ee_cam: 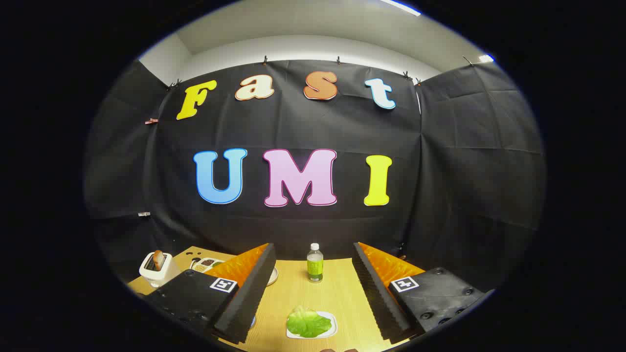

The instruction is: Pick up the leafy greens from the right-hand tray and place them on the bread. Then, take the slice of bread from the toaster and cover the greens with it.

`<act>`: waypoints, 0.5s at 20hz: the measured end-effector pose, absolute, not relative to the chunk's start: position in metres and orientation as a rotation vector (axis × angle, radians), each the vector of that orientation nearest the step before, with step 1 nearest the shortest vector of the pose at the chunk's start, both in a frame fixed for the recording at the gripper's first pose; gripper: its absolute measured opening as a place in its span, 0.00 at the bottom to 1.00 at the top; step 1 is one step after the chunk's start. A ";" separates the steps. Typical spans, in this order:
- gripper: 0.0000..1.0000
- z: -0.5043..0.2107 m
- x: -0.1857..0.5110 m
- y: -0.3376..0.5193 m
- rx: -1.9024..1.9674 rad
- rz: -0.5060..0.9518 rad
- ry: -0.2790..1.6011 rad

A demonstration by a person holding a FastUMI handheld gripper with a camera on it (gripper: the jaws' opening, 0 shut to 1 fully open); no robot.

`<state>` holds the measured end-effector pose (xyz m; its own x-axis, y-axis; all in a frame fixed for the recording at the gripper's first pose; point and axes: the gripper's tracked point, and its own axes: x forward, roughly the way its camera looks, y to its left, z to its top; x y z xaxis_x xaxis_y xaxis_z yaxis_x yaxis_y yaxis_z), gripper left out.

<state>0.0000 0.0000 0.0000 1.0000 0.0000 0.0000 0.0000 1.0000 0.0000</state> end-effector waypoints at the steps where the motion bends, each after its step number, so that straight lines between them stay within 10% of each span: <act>1: 0.98 -0.001 0.001 0.000 0.004 0.004 0.003; 10: 0.98 -0.012 0.007 0.003 -0.024 0.025 0.024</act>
<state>0.0067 0.0032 -0.0121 0.9994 0.0251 -0.0241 -0.0257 0.9994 -0.0239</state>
